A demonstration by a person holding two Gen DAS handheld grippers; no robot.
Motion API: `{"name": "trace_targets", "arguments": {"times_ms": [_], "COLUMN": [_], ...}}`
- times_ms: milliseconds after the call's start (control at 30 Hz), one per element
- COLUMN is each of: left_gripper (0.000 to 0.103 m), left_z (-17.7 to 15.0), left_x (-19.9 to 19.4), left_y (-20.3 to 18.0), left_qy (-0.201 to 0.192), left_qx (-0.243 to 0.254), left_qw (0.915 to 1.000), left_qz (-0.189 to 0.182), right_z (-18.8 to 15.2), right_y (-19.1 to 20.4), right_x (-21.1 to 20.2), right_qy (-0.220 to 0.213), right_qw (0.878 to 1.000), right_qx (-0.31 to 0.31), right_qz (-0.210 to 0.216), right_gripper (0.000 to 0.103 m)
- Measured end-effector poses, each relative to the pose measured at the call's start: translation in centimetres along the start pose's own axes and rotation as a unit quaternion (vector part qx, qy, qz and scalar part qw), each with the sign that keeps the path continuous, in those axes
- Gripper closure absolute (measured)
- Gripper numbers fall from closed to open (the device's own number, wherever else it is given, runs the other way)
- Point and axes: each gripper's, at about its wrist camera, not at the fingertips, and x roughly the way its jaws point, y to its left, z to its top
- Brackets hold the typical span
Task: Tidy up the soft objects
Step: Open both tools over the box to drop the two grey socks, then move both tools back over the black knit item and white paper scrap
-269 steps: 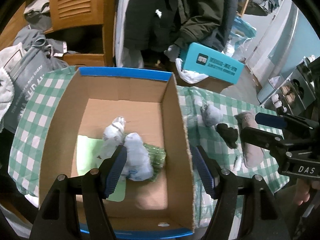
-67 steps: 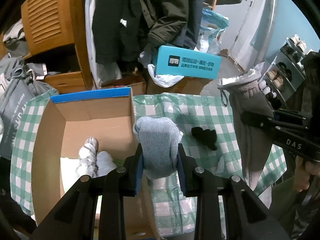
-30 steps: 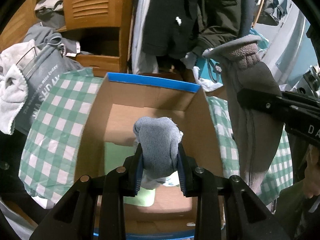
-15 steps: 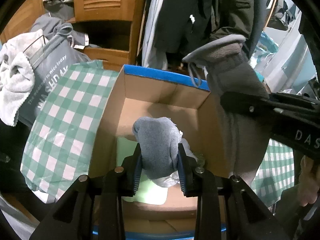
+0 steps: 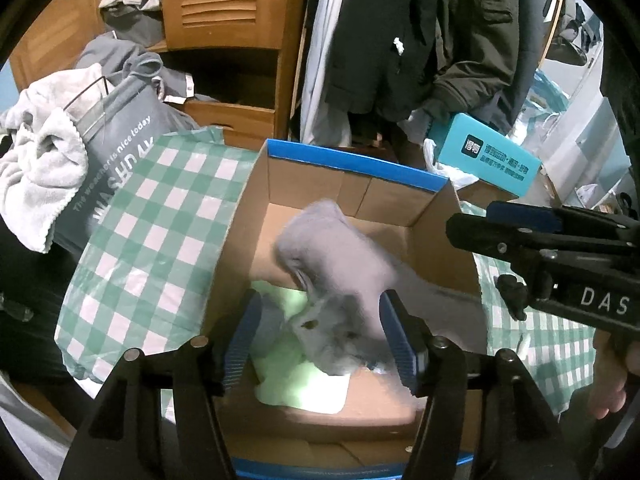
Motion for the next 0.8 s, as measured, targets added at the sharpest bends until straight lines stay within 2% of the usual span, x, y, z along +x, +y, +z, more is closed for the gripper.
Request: {"name": "trace_targets", "arguments": {"times_ms": [167,800], "left_gripper": [0.038,0.038], "left_z": [0.0,-0.2], "left_x": [0.2,-0.1], "left_y": [-0.6,-5.3], "left_qy": [0.004,0.002], "left_qx": [0.003,0.043], "left_qw": [1.0000,0.9984], "left_qz": [-0.006,-0.036], "right_z": [-0.4,-3.7], "right_y": [-0.9,-5.1], "right_x": [-0.6,-3.4], "right_qy": [-0.001,-0.010], "right_qw": [1.000,0.999], "right_qx": [0.008,0.029], "right_qz": [-0.001,-0.039], "right_gripper": [0.045,0.040]}}
